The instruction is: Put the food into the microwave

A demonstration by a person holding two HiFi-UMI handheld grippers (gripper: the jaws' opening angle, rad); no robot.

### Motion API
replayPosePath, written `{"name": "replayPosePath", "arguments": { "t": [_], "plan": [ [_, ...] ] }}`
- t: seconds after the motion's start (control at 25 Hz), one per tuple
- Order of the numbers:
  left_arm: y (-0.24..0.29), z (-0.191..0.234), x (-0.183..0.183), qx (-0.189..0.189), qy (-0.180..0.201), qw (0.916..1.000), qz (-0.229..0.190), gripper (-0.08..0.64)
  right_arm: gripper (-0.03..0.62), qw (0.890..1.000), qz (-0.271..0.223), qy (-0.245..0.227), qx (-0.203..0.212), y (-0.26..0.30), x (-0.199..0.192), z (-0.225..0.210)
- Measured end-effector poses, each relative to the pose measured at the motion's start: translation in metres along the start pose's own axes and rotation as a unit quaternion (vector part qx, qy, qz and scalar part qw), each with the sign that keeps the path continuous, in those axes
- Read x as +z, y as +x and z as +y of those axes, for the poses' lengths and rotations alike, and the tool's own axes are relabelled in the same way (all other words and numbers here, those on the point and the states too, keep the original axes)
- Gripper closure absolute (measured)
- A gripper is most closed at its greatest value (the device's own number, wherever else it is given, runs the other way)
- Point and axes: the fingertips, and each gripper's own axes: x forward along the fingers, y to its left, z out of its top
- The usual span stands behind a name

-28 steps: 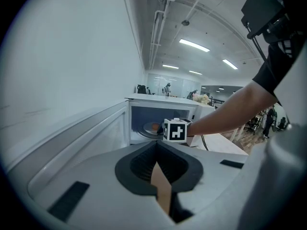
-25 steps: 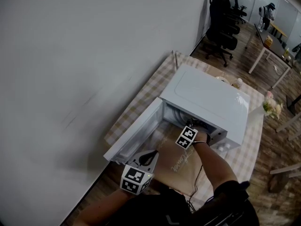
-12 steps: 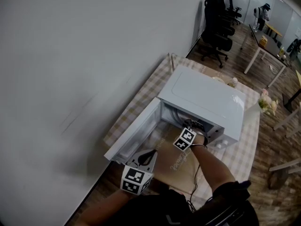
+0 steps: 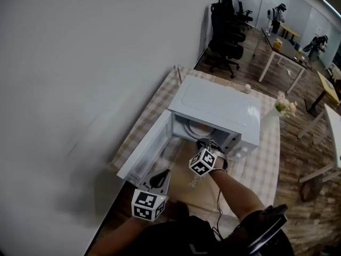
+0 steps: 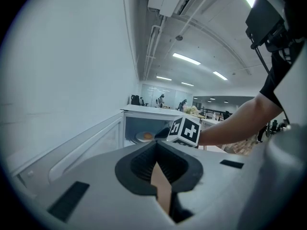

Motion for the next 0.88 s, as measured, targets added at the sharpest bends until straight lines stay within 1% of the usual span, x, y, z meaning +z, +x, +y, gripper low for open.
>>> {"name": "replayPosePath", "arguments": {
  "t": [0.16,0.24,0.32,0.4,0.52,0.68,0.76,0.88],
  "plan": [
    [-0.015,-0.003,0.003,-0.009,0.007,0.9998,-0.015,0.552,0.57,0.998,-0.02,0.057,0.003,-0.033,0.014,0.007],
    [-0.024,-0.006,0.007,-0.018,0.011,0.9994,-0.028,0.552,0.571,0.995,-0.034,0.093,0.004,-0.051,0.025,0.007],
    [-0.033,-0.008,0.012,-0.023,0.012,0.9988,-0.042,0.552,0.574,0.99,-0.053,0.133,0.001,-0.07,0.036,0.004],
    [-0.045,-0.01,0.017,-0.027,0.018,0.9981,-0.052,0.552,0.574,0.982,-0.073,0.173,-0.001,-0.091,0.047,0.003],
    [-0.063,-0.013,0.024,-0.034,0.025,0.997,-0.065,0.552,0.574,0.971,-0.098,0.22,0.004,-0.121,0.059,0.003],
    [-0.09,-0.017,0.029,-0.042,0.019,0.9958,-0.079,0.552,0.575,0.949,-0.129,0.289,0.019,-0.164,0.067,0.014],
    [-0.1,-0.019,0.028,-0.046,0.016,0.9956,-0.08,0.552,0.575,0.94,-0.141,0.311,0.02,-0.183,0.068,0.018],
    [-0.114,-0.022,0.027,-0.055,0.021,0.9949,-0.083,0.552,0.575,0.927,-0.159,0.339,0.008,-0.211,0.07,0.023]
  ]
}}
